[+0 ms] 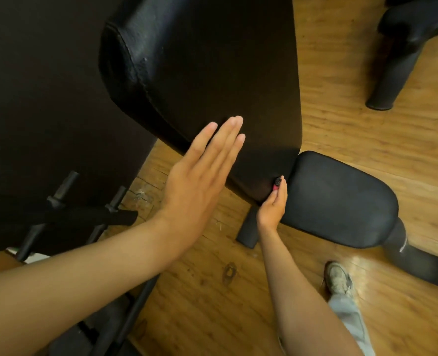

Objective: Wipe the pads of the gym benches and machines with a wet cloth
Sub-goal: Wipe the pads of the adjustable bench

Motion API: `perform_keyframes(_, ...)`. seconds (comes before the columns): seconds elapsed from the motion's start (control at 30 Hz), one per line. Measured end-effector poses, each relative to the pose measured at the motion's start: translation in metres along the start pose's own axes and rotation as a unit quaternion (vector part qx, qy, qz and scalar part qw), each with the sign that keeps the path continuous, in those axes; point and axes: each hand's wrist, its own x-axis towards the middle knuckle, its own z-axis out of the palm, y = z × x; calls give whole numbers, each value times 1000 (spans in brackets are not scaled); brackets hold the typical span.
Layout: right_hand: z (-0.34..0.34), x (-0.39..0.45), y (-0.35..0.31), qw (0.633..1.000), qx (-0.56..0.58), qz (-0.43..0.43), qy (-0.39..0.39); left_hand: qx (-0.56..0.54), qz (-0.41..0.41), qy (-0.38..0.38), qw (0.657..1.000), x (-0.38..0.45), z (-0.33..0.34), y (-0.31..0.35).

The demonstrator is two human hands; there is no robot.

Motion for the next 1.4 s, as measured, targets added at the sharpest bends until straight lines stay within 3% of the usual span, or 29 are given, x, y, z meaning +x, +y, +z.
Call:
perform_keyframes(0.27,-7,15,30,992,29,121,2,18,0,-11,1000,4,3,15)
perform_keyframes(0.53,-3,-37,-66,997,-18,-75,-32,-3,35,-66,997,-6,-3,-6)
perform_keyframes(0.93,-12,-102,-248,953,-15,-269,-136,-72,-52,-57,994,-25,-41,-96)
perform_keyframes(1.13,-48,-98,-295,895,-185,-352,-202,-194,-123,-41,972,-31,-52,-117)
perform_keyframes(1.4,-113,-82,-301,711,-495,-424,-264,-415,-241,-10,877,-32,-76,-63)
